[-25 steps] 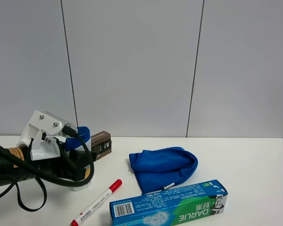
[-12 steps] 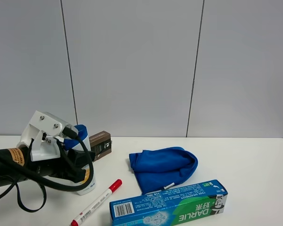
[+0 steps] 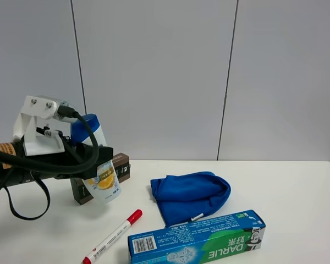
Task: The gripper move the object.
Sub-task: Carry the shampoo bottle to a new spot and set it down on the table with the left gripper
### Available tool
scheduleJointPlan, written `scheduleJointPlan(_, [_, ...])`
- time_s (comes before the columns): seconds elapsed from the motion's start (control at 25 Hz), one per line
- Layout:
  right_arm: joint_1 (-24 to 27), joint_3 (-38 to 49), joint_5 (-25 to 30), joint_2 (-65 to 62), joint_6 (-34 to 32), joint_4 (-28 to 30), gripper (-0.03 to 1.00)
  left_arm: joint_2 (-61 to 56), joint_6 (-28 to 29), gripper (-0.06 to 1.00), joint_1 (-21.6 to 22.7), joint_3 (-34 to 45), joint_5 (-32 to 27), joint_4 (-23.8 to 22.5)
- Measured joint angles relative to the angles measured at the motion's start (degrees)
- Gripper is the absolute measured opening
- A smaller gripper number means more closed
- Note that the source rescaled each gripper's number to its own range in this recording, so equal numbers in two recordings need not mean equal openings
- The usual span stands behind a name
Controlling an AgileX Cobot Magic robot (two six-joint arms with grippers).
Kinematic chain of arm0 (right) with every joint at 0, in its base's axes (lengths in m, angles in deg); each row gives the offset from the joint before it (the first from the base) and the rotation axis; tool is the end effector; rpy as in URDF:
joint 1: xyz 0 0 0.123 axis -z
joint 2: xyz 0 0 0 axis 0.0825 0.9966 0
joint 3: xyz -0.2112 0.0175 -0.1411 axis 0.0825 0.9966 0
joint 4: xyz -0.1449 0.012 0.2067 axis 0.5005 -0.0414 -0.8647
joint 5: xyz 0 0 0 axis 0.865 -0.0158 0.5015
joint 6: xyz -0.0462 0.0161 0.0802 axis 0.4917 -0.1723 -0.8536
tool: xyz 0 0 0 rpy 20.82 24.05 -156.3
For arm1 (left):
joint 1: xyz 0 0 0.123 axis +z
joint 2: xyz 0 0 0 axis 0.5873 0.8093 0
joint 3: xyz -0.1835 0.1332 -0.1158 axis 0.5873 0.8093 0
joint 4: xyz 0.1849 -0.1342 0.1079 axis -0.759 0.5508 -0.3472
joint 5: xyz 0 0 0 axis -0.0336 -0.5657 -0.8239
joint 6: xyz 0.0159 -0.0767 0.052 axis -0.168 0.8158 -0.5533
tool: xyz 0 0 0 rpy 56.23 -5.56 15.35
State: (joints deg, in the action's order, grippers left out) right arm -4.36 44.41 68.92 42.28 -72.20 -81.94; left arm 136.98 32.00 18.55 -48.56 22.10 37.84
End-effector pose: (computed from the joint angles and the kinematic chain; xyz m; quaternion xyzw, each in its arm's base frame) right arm 0.0290 -0.0072 0.2745 0.0419 0.8550 -0.0216 0.5165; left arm 0.2648 -0.1179 0.1240 0.1960 0.7280 -0.2594 0.6036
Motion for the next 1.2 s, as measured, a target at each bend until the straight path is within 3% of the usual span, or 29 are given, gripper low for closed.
scheduleJointPlan(0.2, [0.00, 0.00, 0.00, 0.00, 0.00, 0.00, 1.00, -4.09, 0.69, 0.00, -3.97, -2.11, -6.02, -0.14])
scheduleJointPlan(0.6, [0.00, 0.00, 0.00, 0.00, 0.00, 0.00, 1.00, -4.45, 3.03, 0.00, -14.27, -19.88, -21.49, 0.29])
scheduleJointPlan(1.2, [0.00, 0.00, 0.00, 0.00, 0.00, 0.00, 1.00, 4.27, 7.16, 0.00, -24.39, -39.16, -33.07, 1.94])
